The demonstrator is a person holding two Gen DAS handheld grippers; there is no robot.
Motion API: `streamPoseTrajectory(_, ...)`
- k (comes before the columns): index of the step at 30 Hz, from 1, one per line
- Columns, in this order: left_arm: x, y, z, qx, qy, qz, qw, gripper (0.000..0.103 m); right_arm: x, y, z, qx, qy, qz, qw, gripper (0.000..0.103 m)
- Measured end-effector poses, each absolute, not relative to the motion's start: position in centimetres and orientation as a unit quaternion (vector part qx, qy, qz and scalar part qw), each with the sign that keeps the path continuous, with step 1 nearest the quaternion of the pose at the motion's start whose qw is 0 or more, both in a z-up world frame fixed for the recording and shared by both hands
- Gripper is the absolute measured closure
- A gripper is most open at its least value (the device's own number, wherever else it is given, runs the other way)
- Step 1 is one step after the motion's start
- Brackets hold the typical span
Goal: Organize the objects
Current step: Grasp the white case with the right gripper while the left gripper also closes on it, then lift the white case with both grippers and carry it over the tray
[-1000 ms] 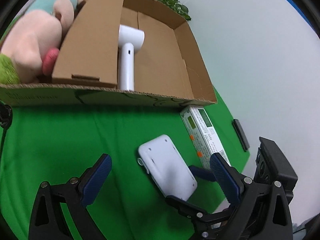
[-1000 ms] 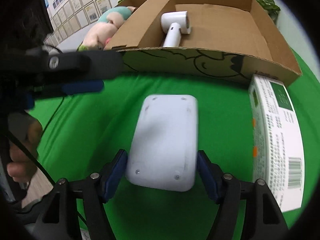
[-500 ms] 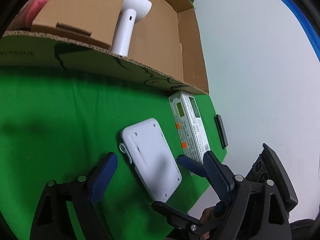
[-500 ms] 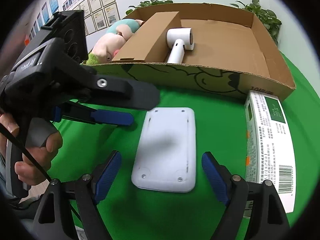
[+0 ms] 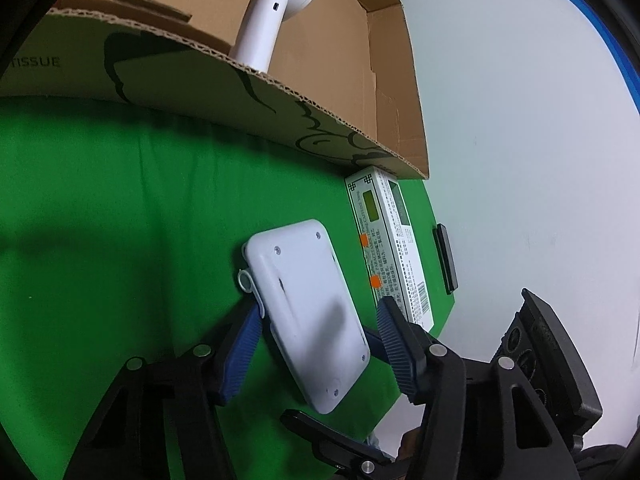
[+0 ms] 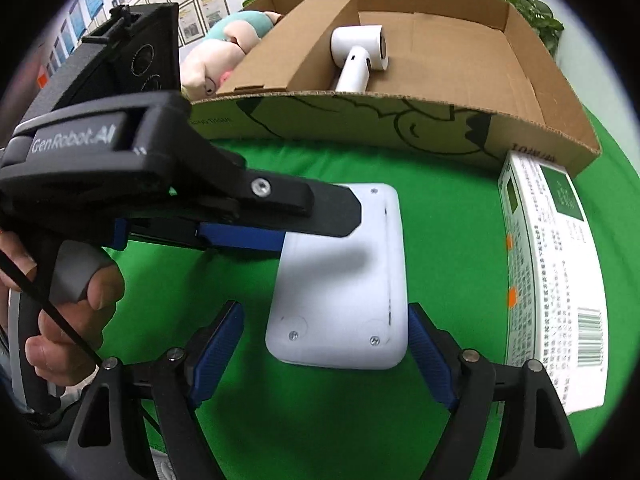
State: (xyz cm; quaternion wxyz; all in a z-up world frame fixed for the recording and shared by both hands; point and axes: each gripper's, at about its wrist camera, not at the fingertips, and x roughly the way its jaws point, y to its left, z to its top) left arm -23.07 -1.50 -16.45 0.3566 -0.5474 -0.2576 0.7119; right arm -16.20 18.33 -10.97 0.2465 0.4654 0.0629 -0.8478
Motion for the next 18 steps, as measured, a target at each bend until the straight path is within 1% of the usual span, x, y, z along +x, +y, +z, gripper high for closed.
streamPoseTrajectory(1, -23.0, -1.5, -16.4, -0.547, -0.256, 0.713, 0.355, 0.050, -16.2, 18.3, -11.0, 0.467, 0.061, -0.848, 0.243, 0.025)
streamPoseTrajectory(3, -23.0, -1.6, -16.5, -0.549, -0.252, 0.717, 0.348, 0.060, -16.1, 18.3, -10.9, 0.467, 0.065, -0.850, 0.235, 0.028)
streamPoseTrajectory(4, -22.9, -1.7, -16.6, -0.549, -0.251, 0.719, 0.345, 0.062, -16.1, 18.3, -10.9, 0.468, 0.066, -0.850, 0.232, 0.031)
streamPoseTrajectory(6, -22.8, -1.9, -16.7, -0.549, -0.245, 0.724, 0.339, 0.072, -16.1, 18.5, -10.8, 0.471, 0.061, -0.851, 0.223, 0.036)
streamPoseTrajectory(11, -22.6, -2.0, -16.7, -0.549, -0.247, 0.727, 0.331, 0.075, -16.0, 18.3, -10.7, 0.475, 0.061, -0.851, 0.217, 0.037)
streamPoseTrajectory(18, -22.0, -1.9, -16.4, -0.549, -0.239, 0.730, 0.328, 0.077, -15.5, 19.1, -10.6, 0.479, 0.027, -0.850, 0.217, 0.038)
